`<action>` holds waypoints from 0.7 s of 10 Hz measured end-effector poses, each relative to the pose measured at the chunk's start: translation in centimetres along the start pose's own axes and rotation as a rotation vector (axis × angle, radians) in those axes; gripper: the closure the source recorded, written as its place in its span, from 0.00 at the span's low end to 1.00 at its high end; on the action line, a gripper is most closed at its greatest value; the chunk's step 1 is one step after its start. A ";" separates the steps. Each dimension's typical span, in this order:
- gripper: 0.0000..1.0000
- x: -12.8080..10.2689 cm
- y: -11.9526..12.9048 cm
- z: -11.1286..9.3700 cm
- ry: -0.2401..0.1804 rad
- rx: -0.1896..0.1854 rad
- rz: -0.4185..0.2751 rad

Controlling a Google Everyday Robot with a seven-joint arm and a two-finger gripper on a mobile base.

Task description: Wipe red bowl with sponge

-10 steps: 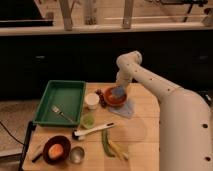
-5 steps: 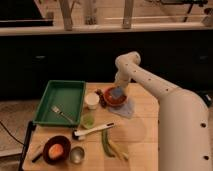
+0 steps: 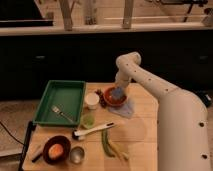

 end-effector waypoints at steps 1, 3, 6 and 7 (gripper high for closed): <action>0.99 0.1 -0.1 0.1 -0.002 0.000 -0.005; 0.99 -0.1 -0.4 0.3 -0.012 -0.001 -0.032; 0.99 0.2 -0.3 0.2 -0.019 -0.002 -0.039; 0.99 0.2 -0.3 0.2 -0.022 -0.002 -0.044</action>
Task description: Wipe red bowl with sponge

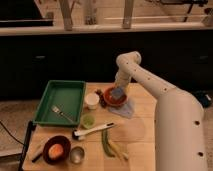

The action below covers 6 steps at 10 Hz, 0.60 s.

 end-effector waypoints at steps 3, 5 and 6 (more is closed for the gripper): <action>0.99 0.0 -0.2 -0.2 -0.008 0.004 -0.025; 0.99 0.0 -0.2 -0.3 -0.014 0.004 -0.040; 0.99 -0.2 -0.2 -0.3 -0.019 0.002 -0.053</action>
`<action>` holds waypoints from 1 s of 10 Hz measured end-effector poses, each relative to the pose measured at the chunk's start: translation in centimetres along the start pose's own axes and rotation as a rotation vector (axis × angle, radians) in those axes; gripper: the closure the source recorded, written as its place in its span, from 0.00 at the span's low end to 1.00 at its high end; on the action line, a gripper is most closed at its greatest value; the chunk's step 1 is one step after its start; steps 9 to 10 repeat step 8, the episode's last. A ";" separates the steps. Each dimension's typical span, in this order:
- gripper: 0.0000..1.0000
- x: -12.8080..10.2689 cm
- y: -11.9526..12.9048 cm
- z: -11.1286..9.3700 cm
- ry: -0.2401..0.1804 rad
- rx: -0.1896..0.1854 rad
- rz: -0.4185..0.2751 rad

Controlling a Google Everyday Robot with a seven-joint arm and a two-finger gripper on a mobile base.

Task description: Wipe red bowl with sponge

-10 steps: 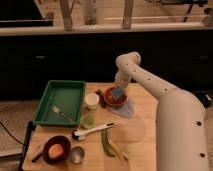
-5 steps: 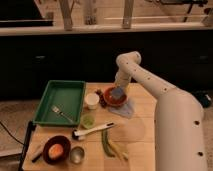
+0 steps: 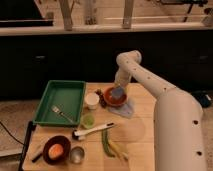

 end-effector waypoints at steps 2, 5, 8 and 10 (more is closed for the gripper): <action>0.99 -0.2 0.0 -0.2 -0.005 0.002 -0.016; 0.99 -0.4 -0.2 -0.4 -0.012 0.005 -0.041; 0.99 -0.4 -0.1 -0.6 -0.017 0.007 -0.062; 0.99 -0.4 -0.1 -0.6 -0.017 0.007 -0.062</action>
